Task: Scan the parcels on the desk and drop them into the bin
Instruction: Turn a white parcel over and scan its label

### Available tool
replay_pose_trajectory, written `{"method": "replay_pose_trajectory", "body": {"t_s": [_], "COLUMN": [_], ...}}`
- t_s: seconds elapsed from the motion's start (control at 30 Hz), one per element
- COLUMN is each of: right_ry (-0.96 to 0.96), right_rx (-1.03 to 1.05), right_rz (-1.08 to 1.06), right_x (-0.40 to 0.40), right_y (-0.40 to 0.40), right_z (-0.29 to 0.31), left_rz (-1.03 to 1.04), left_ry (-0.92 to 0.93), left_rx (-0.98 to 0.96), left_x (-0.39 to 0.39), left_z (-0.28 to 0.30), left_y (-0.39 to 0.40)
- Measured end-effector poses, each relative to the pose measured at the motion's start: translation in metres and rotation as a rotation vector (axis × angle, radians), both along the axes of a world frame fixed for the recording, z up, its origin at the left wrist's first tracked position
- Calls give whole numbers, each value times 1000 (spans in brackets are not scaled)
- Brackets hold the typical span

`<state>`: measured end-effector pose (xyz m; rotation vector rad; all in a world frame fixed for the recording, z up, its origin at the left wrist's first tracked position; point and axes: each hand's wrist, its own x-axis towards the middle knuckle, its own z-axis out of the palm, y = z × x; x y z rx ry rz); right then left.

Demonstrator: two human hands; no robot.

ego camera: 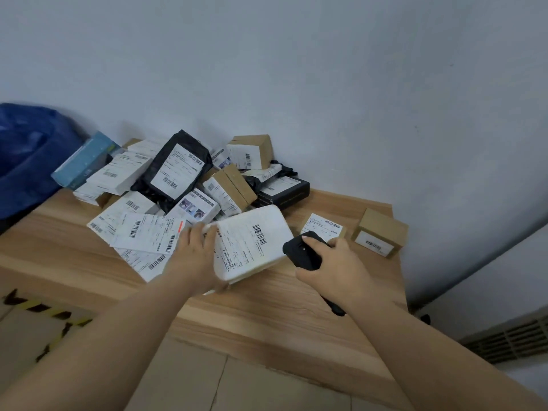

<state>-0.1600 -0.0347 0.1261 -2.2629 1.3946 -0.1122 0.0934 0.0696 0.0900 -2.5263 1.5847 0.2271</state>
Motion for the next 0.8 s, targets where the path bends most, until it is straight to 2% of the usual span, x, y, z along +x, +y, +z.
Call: {"method": "replay_pose_trajectory", "body": {"t_s": [0.2,0.5,0.8], "right_ry": [74,196,233], "right_rx": [-35,-169,-245], "right_rz": [255,559,704], "right_x": [20,31,67], "right_y": [1,13,32], "right_z": [44,101,127], "left_rz": [71,205,361], "left_ry": [-162,-339,-343], "left_rx": [-5,-30,-78], "left_x": [-4,-8,4], "left_z": [52,94,107], "left_y": [31,81,126]}}
